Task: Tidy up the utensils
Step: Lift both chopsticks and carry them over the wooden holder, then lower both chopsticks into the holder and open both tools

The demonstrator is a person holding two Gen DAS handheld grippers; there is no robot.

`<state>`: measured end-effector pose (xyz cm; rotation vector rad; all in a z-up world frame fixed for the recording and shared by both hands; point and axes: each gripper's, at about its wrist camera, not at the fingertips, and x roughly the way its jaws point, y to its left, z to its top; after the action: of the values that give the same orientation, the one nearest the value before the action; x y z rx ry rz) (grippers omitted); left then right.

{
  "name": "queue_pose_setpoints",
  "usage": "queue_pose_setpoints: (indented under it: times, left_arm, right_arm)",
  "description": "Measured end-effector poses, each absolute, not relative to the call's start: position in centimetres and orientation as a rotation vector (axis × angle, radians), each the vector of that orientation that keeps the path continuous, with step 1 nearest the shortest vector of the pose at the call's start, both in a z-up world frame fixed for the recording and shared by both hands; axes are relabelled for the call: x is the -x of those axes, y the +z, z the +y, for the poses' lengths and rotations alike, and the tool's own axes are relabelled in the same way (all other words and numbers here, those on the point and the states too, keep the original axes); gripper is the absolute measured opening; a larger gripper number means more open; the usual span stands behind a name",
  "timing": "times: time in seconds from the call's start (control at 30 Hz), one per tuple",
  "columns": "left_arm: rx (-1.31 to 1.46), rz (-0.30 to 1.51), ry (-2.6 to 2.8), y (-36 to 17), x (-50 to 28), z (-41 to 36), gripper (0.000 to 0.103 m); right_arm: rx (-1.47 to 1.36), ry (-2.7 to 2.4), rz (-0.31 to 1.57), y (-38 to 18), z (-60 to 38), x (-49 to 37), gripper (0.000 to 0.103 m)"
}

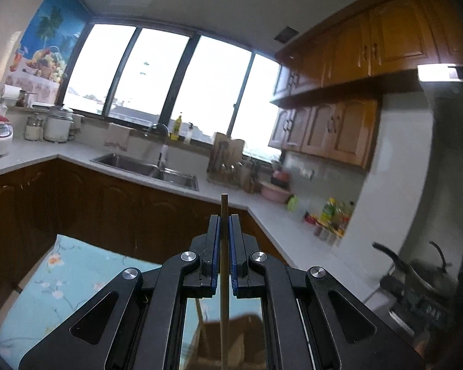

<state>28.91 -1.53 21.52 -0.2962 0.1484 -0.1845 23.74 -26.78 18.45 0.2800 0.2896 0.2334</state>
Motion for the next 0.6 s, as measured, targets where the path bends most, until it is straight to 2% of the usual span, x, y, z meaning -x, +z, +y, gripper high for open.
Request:
queue_pose_setpoints:
  times: [0.27, 0.6]
  left_arm:
    - [0.353, 0.155, -0.095, 17.1, -32.8, -1.6, 0.004]
    - [0.344, 0.286, -0.123, 11.6, -34.5, -2.4, 0.004]
  right_arm:
    - [-0.263, 0.189, 0.303, 15.8, -26.1, -26.2, 0.004]
    - [-0.274, 0.188, 0.402, 10.9, -25.2, -28.2, 0.004]
